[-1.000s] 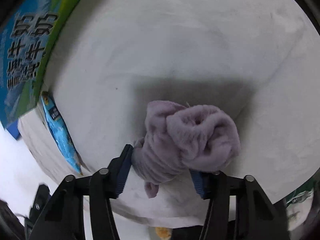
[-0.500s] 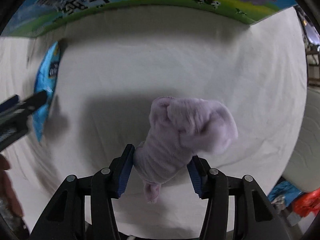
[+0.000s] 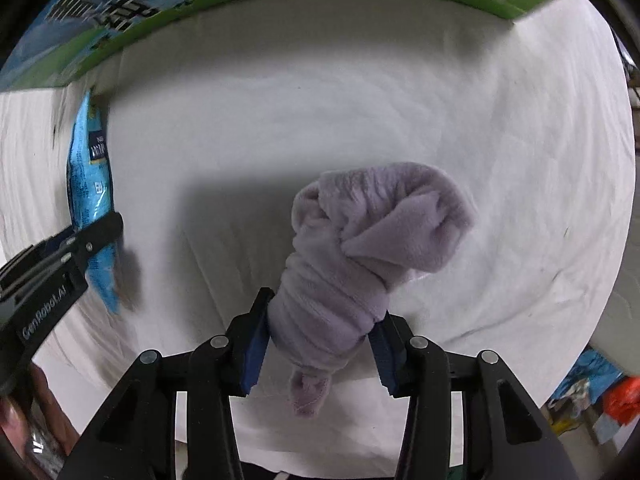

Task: Organize soft objects
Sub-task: 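Grasp the blue snack stick with the left tool while the right tool grasps the lilac sock, then place the blue stick and lilac sock into the box and open both tools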

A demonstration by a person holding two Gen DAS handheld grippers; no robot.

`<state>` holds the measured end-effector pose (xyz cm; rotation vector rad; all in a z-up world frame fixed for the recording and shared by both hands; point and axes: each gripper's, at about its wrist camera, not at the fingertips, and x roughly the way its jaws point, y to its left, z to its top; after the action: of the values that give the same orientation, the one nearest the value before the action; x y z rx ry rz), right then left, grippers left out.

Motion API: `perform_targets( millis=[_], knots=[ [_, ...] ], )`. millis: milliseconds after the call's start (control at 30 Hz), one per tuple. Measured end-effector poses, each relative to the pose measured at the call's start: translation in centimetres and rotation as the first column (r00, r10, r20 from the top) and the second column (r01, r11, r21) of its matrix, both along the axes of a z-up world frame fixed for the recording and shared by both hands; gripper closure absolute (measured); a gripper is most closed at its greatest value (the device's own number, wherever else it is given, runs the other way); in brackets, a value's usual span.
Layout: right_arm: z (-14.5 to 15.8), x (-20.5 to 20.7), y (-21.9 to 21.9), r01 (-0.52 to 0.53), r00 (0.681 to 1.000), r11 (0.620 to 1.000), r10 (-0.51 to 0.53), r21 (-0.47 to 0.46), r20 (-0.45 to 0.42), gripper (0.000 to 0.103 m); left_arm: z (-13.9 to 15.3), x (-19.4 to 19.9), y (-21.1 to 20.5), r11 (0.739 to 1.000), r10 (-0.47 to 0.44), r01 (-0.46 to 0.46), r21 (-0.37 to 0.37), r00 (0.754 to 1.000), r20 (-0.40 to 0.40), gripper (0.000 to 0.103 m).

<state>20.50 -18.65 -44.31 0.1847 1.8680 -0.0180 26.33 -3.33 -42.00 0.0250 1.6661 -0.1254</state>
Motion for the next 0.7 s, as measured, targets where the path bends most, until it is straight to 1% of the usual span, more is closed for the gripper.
perform_targets(
  millis=[33,67,133,233,300,333,400,467,500,567,700],
  knots=[
    [-0.1,-0.1,0.1,0.005,1.000,1.000,-0.005,0.002,0.000,0.053,0.0,-0.4,0.1,1.000,0.003,-0.003,0.000,1.000,0.004,0.079],
    [0.1,0.5,-2.1,0.013,1.000,1.000,-0.013,0.004,0.000,0.053,0.0,-0.6,0.1,1.000,0.009,-0.009,-0.001,1.000,0.006,0.079],
    [0.1,0.5,-2.2,0.015,1.000,1.000,-0.015,-0.004,-0.001,0.053,-0.1,-0.9,-0.1,1.000,0.023,-0.023,-0.001,1.000,0.011,0.080],
    [0.5,0.7,-2.0,-0.003,1.000,1.000,0.003,-0.014,0.023,0.058,0.2,-0.9,0.6,0.999,0.040,-0.040,-0.007,0.999,0.026,0.082],
    [0.8,0.5,-1.9,-0.004,0.999,1.000,0.005,-0.020,0.035,0.060,1.2,-0.7,1.0,0.999,0.046,-0.045,-0.015,0.998,0.041,0.084],
    [1.0,0.1,-1.7,-0.011,0.999,1.000,0.012,-0.026,0.042,0.060,1.8,-1.0,1.8,0.999,0.050,-0.049,-0.021,0.997,0.051,0.085],
    [1.5,-0.6,-1.7,-0.012,0.999,1.000,0.013,-0.021,0.052,0.061,2.7,-1.6,2.1,0.998,0.057,-0.055,-0.035,0.996,0.068,0.085],
    [2.1,-1.1,-1.7,-0.014,0.998,1.000,0.015,-0.013,0.064,0.061,3.5,-2.2,2.2,0.998,0.057,-0.053,-0.046,0.995,0.084,0.085],
    [2.4,-1.1,-1.7,-0.016,0.997,1.000,0.017,-0.013,0.070,0.061,3.9,-2.4,2.2,0.998,0.053,-0.050,-0.041,0.996,0.076,0.085],
    [3.5,-1.5,-1.8,-0.020,0.996,1.000,0.021,-0.014,0.086,0.061,4.7,-3.3,2.1,0.997,0.051,-0.046,-0.055,0.995,0.089,0.086],
    [4.8,-2.5,-2.6,-0.010,0.994,1.000,0.009,0.010,0.111,0.061,5.7,-4.7,2.0,0.997,0.040,-0.032,-0.069,0.993,0.115,0.087]
  ],
)
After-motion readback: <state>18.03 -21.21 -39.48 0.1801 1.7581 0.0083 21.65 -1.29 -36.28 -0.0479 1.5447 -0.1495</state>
